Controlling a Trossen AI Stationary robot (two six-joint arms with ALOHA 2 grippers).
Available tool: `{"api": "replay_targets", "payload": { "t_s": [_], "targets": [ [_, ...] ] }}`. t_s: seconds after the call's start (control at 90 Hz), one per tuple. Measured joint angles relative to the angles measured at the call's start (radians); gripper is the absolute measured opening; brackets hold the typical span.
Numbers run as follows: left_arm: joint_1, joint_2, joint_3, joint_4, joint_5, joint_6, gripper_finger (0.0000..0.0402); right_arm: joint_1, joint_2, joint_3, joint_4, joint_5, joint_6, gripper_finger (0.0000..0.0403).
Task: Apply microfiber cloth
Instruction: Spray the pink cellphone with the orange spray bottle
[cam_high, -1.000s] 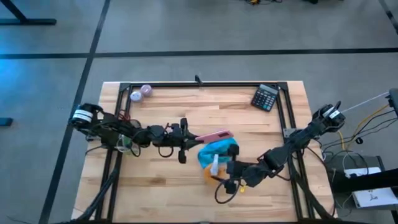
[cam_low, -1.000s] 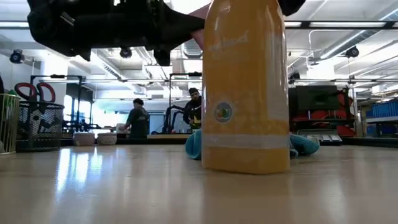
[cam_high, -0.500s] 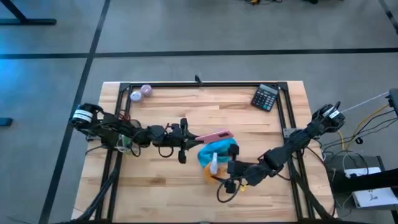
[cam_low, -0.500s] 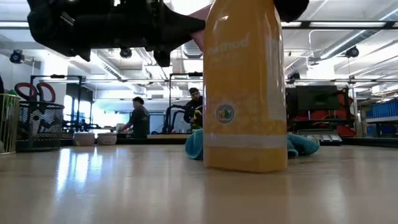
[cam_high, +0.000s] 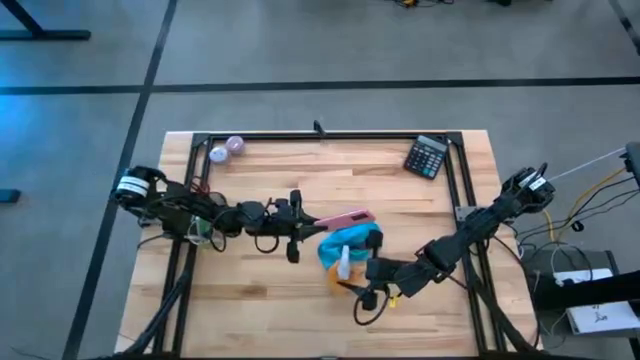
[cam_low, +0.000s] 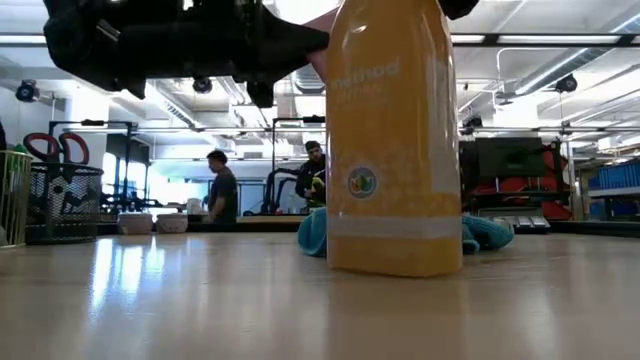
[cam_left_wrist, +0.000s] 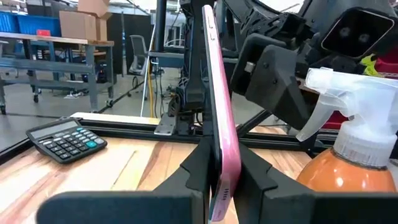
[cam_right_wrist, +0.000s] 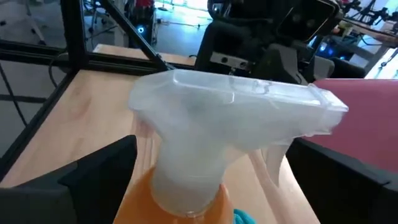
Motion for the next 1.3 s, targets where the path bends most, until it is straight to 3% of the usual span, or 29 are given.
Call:
{"api": "replay_targets", "payload": {
  "t_s": [0.733,1.3],
  "targets": [
    [0.0,0.0,0.015,-0.008,0.001,0.007,0.0025,-0.008,0.025,0.0,0.049,0.024,-0.027,0.0384],
    [0.007,-0.06,0.054,-0.027,-0.003,0.09,0.0025,-0.008,0.024,0.001,0.048,0.019,-0.009,0.0183]
  ]
}}
